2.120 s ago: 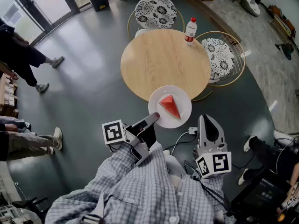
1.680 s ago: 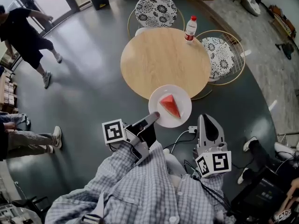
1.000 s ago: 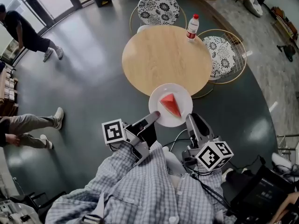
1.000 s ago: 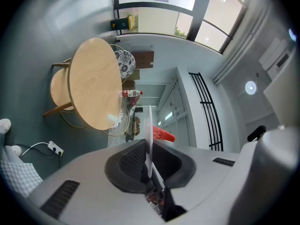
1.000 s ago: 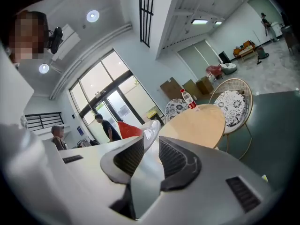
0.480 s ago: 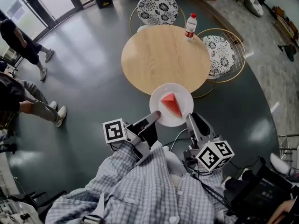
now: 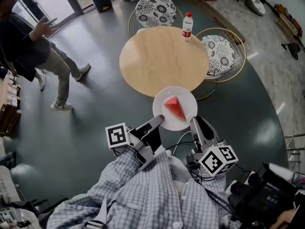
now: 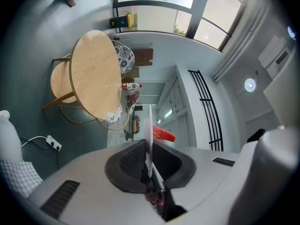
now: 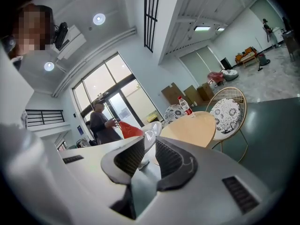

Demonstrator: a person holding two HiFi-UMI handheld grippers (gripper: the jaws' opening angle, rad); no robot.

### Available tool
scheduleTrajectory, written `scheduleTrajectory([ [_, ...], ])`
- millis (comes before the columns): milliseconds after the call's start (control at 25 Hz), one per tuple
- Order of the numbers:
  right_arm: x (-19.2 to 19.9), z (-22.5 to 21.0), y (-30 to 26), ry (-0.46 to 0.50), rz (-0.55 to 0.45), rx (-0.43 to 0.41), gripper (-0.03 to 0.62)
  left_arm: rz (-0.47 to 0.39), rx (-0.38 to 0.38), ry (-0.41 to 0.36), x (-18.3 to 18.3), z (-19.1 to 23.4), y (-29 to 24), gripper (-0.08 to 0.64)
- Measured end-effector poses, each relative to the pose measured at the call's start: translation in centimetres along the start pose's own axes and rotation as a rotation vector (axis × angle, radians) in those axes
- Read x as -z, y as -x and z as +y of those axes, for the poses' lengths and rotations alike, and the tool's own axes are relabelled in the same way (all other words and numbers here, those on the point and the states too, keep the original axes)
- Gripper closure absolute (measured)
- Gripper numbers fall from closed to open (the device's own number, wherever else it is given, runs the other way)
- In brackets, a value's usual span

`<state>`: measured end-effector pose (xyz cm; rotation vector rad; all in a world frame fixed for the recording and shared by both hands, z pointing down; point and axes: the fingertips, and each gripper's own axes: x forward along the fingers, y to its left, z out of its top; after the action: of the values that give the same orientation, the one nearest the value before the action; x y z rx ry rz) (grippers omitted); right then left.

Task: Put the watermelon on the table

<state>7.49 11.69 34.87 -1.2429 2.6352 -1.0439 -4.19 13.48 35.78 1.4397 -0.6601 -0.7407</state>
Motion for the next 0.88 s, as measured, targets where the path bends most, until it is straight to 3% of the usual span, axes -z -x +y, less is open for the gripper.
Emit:
scheduleTrajectory([
  [600, -0.6, -1.8, 1.8, -0.014, -0.061, 0.061, 0.514, 0.066, 0.001, 0.0, 1.5, 0.5, -1.9, 0.525],
  [880, -2.7, -5.4, 0.0, -0.033, -0.072, 0.098, 0.517, 0.102, -0.008, -0.008, 0.1, 1.5, -6.6, 0.525],
])
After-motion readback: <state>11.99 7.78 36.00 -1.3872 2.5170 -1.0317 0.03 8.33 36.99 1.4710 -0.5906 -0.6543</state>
